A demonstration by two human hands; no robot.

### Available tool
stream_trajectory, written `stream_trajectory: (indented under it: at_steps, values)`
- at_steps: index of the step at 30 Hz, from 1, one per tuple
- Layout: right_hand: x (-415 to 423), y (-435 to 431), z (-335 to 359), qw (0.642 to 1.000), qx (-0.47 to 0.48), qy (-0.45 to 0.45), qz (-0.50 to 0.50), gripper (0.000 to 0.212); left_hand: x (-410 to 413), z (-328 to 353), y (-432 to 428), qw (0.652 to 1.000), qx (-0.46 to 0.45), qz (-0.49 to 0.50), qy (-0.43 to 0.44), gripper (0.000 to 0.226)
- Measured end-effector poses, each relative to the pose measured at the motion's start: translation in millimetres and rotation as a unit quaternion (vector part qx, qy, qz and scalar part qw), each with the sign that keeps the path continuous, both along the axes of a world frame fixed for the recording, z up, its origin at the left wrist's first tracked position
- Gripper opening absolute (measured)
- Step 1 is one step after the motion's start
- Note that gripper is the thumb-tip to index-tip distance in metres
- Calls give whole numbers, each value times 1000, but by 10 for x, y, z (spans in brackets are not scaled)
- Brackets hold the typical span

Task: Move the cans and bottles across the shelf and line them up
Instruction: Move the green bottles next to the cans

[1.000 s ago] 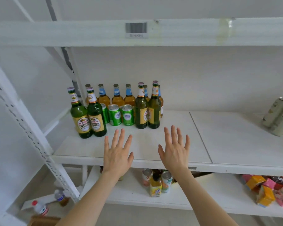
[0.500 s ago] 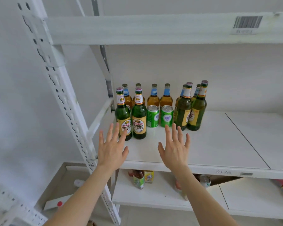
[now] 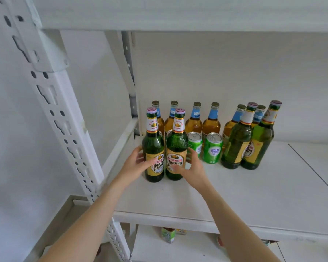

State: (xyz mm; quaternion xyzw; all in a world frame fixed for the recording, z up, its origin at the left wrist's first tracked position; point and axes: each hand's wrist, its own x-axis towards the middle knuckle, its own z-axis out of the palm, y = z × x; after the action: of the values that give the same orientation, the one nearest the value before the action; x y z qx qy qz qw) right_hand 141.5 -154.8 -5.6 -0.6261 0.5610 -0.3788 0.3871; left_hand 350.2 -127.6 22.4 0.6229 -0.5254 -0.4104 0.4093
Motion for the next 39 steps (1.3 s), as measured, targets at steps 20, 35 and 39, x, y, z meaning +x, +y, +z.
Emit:
stream_trajectory:
  at_steps: [20,35,39]
  values:
    - [-17,-13,-17,951,119,-285,-31,44,-122,-46,-34,969,12,16,246,49]
    - [-354,1070,344,955,94,-272,-71,25,-226,239,849,970,48,31,236,41]
    - [-493,1369,430,958,83,-262,-79,26,-331,255,1077,969,56,33,238,41]
